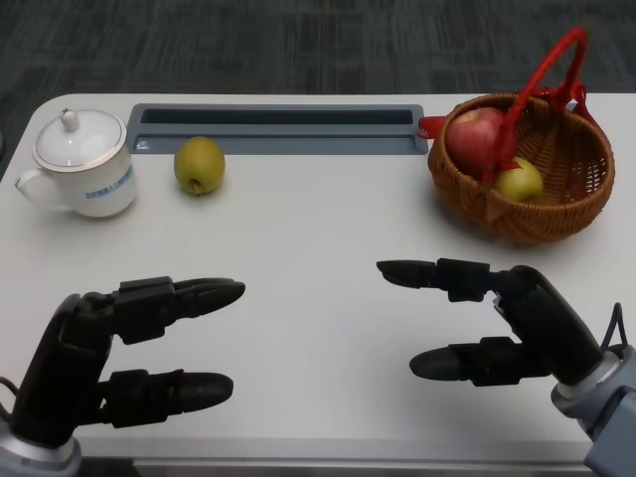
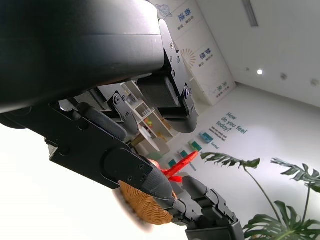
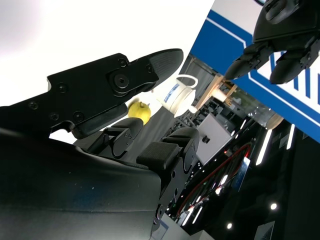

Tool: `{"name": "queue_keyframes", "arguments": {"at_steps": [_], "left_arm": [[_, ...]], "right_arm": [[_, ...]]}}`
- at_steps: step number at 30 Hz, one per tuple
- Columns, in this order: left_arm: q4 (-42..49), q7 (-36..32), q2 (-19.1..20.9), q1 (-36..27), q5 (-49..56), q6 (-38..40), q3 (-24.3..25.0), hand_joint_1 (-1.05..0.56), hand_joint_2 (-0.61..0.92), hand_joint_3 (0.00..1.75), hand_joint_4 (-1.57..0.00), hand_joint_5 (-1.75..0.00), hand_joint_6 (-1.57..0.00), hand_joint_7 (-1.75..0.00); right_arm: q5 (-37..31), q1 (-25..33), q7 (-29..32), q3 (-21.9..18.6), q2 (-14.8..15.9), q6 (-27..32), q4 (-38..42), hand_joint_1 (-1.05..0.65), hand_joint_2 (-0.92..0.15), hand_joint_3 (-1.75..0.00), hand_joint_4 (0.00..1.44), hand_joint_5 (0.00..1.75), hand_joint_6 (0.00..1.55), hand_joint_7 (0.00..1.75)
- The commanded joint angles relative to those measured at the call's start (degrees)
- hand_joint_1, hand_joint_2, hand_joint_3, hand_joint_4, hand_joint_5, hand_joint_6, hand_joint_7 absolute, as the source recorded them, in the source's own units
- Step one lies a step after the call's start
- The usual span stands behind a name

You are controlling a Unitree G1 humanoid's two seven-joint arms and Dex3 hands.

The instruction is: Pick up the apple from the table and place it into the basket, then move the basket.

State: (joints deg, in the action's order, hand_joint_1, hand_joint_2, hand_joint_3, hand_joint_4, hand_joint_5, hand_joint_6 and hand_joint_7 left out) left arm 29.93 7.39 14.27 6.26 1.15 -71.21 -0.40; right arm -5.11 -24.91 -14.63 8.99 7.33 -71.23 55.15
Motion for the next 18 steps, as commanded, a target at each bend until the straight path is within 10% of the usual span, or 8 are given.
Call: {"name": "queue_keyframes", "arguments": {"at_steps": [1,18], "left_arm": [[-0.7,1.2,1.4,-0.7,-0.7,0.5,0.1,-0.60,0.80,0.00,-0.90,-0.01,-0.84,0.00],[-0.2,2.9,1.3,0.4,-1.7,1.2,0.2,-0.60,0.80,0.00,-0.92,-0.01,-0.88,-0.01]], "right_arm": [[0.6,0.1,-0.6,-0.2,-0.2,-0.4,-0.6,-0.41,-0.79,0.00,0.80,0.02,0.72,0.02],[0.4,0.1,-1.3,-0.2,-0.8,-1.1,0.0,-0.41,-0.81,0.00,0.82,0.00,0.76,0.00]]}}
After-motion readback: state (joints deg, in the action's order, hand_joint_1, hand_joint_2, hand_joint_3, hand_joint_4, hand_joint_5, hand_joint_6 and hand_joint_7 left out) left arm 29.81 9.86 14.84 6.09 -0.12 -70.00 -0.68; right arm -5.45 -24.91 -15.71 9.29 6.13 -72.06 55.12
